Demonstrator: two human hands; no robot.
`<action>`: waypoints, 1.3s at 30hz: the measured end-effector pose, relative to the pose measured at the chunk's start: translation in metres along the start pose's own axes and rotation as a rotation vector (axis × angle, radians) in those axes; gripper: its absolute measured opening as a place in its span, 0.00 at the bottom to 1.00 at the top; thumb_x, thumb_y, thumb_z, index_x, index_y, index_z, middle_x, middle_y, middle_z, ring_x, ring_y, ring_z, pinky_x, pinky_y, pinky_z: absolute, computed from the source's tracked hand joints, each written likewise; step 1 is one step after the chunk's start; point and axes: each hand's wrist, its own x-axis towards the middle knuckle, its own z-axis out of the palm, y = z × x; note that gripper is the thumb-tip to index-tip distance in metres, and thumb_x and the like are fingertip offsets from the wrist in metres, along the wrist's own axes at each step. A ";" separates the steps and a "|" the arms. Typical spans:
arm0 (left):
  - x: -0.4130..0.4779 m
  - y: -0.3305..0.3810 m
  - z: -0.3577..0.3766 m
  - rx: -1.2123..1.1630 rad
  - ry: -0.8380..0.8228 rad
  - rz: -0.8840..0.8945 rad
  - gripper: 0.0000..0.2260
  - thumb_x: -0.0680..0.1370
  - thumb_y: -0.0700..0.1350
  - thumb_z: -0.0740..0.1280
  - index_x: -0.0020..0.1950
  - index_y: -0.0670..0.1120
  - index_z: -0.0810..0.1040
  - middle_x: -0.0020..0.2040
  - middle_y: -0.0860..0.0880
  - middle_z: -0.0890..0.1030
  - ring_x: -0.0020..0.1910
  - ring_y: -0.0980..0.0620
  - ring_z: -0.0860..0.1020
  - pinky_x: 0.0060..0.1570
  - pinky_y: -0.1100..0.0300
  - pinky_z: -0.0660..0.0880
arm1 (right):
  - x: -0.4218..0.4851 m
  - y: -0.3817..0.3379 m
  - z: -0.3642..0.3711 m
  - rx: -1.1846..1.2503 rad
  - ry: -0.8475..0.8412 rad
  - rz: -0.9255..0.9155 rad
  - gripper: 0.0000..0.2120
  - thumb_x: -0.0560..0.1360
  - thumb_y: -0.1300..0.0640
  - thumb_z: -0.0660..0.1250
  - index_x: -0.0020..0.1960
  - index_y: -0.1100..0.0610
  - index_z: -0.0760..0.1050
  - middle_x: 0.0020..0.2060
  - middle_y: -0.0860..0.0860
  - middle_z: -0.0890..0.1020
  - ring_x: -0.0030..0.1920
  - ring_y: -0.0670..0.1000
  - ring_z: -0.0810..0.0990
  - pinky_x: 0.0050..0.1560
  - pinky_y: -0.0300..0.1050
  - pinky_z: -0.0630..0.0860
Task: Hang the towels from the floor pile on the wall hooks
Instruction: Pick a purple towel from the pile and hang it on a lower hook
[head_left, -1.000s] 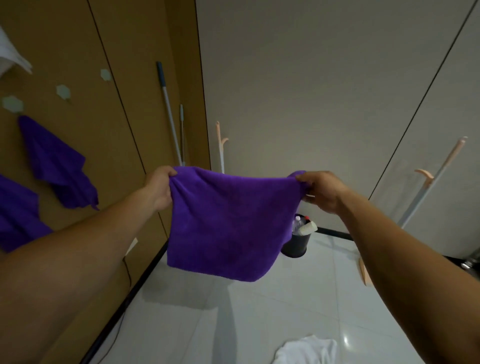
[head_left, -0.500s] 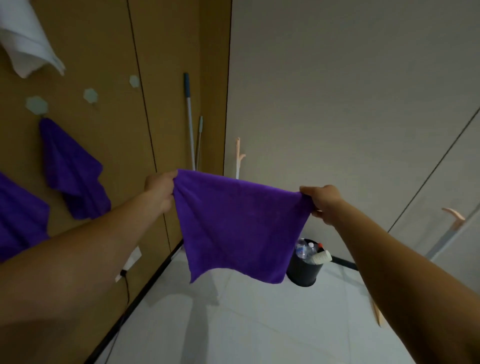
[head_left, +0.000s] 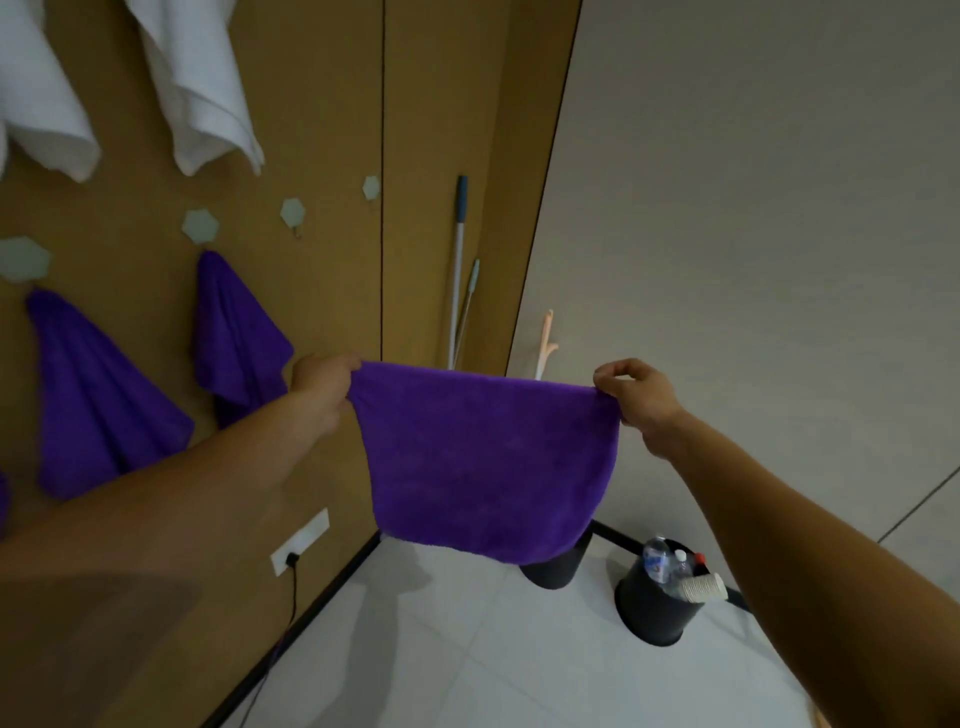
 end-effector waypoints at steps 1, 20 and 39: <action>0.001 0.002 -0.003 0.018 0.011 -0.012 0.09 0.74 0.39 0.65 0.51 0.45 0.81 0.44 0.48 0.79 0.36 0.53 0.75 0.33 0.61 0.70 | 0.003 -0.003 0.003 -0.012 -0.011 -0.015 0.02 0.77 0.58 0.67 0.47 0.56 0.77 0.43 0.53 0.79 0.38 0.49 0.73 0.37 0.42 0.69; 0.042 0.021 0.053 0.733 0.059 0.242 0.03 0.69 0.38 0.69 0.36 0.45 0.77 0.38 0.47 0.80 0.38 0.48 0.79 0.36 0.58 0.75 | 0.154 0.016 0.024 -0.255 -0.190 -0.006 0.09 0.69 0.53 0.76 0.44 0.56 0.80 0.44 0.53 0.82 0.44 0.52 0.80 0.42 0.47 0.75; 0.052 0.053 0.107 0.822 0.454 0.640 0.16 0.70 0.35 0.63 0.29 0.47 0.59 0.26 0.52 0.62 0.26 0.55 0.60 0.25 0.61 0.60 | 0.264 -0.034 0.083 0.063 -0.231 -0.376 0.07 0.72 0.60 0.70 0.43 0.57 0.71 0.34 0.50 0.75 0.35 0.50 0.74 0.34 0.36 0.69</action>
